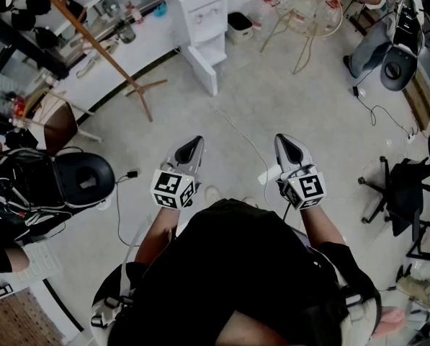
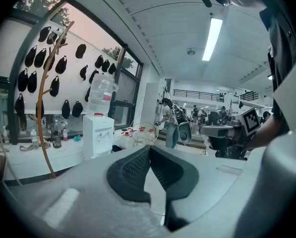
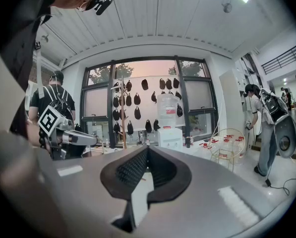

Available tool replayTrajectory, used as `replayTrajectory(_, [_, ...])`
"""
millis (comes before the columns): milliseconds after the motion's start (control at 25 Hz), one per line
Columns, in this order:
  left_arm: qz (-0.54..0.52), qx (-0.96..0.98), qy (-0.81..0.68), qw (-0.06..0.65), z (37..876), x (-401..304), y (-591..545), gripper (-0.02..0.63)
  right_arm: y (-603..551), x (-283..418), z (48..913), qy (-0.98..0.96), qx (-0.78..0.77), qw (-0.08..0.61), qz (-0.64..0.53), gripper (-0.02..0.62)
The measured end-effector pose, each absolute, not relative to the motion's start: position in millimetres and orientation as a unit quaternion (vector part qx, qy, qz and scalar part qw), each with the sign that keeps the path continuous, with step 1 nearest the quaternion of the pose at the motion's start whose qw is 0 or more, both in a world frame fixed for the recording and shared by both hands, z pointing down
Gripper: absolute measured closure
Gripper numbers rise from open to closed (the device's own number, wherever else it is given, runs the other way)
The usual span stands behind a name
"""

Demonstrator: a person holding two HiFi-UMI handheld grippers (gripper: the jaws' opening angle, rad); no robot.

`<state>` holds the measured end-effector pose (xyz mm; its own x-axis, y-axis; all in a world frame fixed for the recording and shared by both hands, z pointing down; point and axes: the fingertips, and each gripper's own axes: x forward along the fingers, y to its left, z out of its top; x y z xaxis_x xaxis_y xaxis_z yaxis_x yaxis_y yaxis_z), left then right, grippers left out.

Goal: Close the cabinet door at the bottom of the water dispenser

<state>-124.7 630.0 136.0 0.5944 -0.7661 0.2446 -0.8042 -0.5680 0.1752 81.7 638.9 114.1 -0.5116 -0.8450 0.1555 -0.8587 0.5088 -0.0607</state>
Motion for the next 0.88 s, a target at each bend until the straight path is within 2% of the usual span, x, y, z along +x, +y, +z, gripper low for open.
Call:
replayTrajectory(680, [0.073,0.890,-0.430,0.133,137.4,-130.7,624.5,0.606,634.6,74.7,119.0,-0.868,0.489,0.043,0.080,0.591])
replayTrajectory(720, [0.071,0.894,-0.425,0.126,134.9,-127.3,624.8,0.594,634.1,76.5,118.0,-0.868,0.489,0.035,0.082,0.591])
replayTrajectory(800, [0.069,0.897,-0.421,0.113,129.9,-120.5,623.2,0.525,633.5,79.8,112.7,-0.870,0.487,0.022,0.078,0.580])
replayTrajectory(840, [0.068,0.897,-0.424,0.107,127.5,-118.3,621.4,0.474,633.8,80.4,109.5,-0.872,0.484,0.020,0.072,0.540])
replayTrajectory(880, [0.068,0.895,-0.428,0.102,125.5,-117.3,619.4,0.413,634.6,80.1,106.2,-0.874,0.480,0.019,0.066,0.465])
